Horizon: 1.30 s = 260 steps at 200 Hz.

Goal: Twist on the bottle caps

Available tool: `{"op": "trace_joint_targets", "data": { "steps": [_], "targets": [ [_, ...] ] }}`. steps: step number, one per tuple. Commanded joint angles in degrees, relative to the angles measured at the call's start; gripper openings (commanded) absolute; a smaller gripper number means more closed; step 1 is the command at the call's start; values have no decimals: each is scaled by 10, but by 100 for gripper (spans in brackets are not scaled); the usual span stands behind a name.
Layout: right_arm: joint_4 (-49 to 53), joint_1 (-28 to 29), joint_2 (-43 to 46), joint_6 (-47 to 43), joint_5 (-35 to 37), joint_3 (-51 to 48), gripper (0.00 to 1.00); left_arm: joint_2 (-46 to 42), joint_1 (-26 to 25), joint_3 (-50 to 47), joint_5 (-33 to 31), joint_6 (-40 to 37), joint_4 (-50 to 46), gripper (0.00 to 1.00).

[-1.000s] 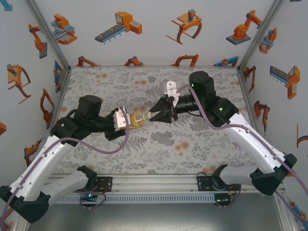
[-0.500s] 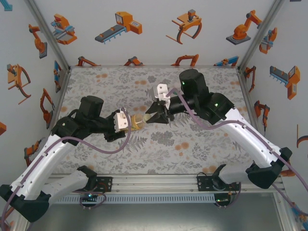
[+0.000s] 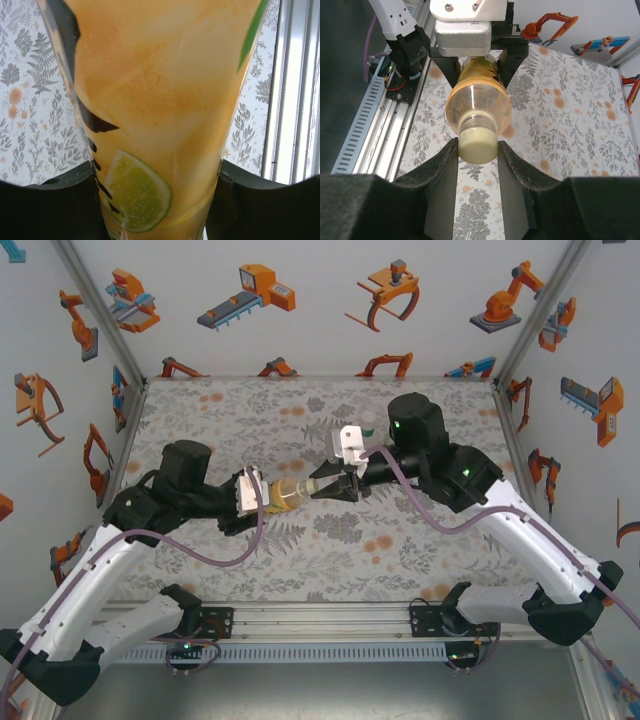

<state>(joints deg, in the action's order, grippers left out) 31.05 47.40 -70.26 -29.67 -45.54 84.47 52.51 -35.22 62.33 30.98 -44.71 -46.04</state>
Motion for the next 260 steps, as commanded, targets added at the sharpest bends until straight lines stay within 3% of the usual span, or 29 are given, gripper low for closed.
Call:
{"op": "trace_joint_targets", "data": {
  "steps": [1,109,260],
  "targets": [
    [-8,0,-1,-13,6,-9,0,-9,-3,9,45,-3,18,4],
    [-12,0,7,-14,20,2,0,9,-3,18,2,-10,-9,3],
    [5,1,-9,-15,9,26,0,22,-3,28,-2,-15,-19,3]
  ]
}}
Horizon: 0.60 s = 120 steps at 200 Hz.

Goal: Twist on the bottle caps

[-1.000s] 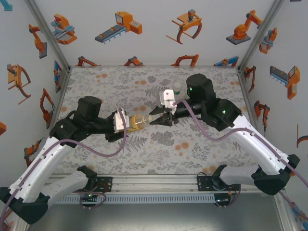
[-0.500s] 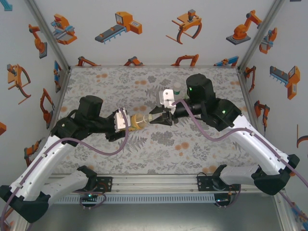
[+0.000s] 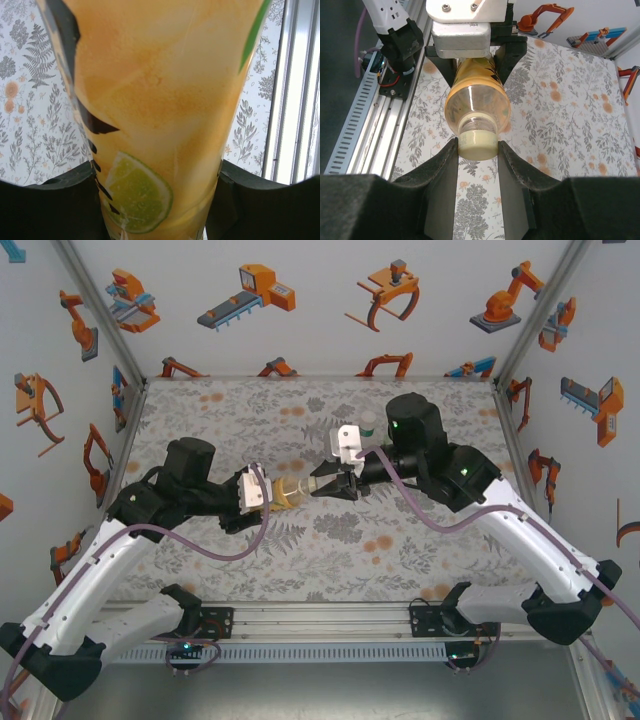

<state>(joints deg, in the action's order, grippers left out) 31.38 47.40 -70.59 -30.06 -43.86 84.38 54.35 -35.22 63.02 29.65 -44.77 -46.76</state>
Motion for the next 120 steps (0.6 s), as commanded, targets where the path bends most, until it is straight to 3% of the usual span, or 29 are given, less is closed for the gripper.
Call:
{"op": "trace_joint_targets", "data": {
  "steps": [1,69,120],
  "targets": [
    [2,1,-6,-11,-8,26,0,4,-2,21,11,-14,-11,3],
    [44,10,-22,-23,-1,51,0,8,-4,25,14,-14,-14,3],
    [114,31,-45,-59,43,86,0,11,-5,31,15,-13,-19,3]
  ]
}}
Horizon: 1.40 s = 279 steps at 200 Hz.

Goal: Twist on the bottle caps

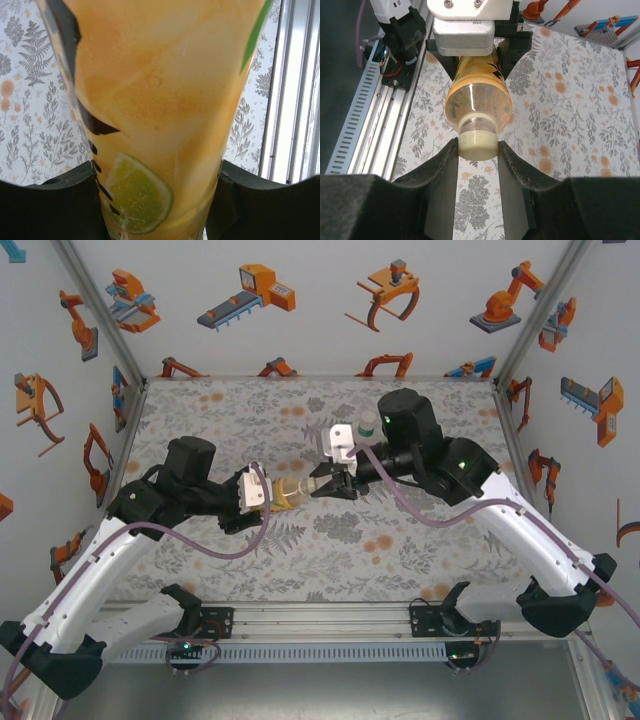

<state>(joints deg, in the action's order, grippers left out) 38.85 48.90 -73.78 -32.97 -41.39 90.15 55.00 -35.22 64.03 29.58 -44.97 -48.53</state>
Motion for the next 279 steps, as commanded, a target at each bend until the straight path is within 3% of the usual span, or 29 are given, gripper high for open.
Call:
{"op": "trace_joint_targets", "data": {
  "steps": [1,52,138,243,279],
  "targets": [
    [41,17,-13,-30,19,29,0,4,-5,21,15,-11,-2,3],
    [118,46,-35,-76,107,70,0,5,-7,22,17,-8,-9,3],
    [145,106,-45,-117,231,92,0,15,-8,22,40,-7,-20,0],
    [161,124,-33,-130,270,94,0,7,-8,19,28,-15,-23,0],
    [124,124,-13,-110,266,72,0,5,-8,15,27,-15,-20,0]
  ]
}}
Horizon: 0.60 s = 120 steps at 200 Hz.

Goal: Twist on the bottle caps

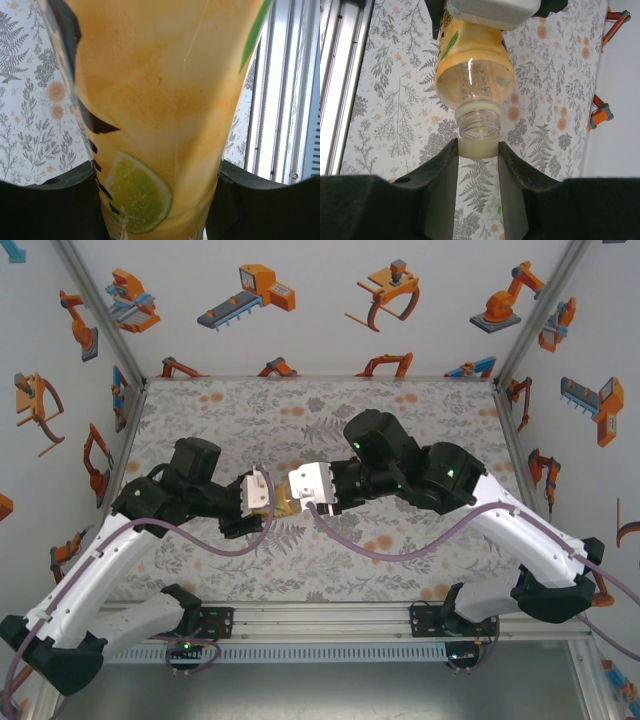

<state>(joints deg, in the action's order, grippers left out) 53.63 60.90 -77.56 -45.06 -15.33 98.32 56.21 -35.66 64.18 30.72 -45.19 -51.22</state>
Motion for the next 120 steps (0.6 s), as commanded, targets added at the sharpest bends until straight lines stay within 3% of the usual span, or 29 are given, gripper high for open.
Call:
{"op": "trace_joint_targets", "data": {
  "steps": [1,120],
  "targets": [
    [-26,4,26,11,5,-10,0,-7,-4,13,15,-12,6,0],
    [-60,4,30,27,-32,-18,0,7,-4,19,15,-13,8,0]
  ]
}}
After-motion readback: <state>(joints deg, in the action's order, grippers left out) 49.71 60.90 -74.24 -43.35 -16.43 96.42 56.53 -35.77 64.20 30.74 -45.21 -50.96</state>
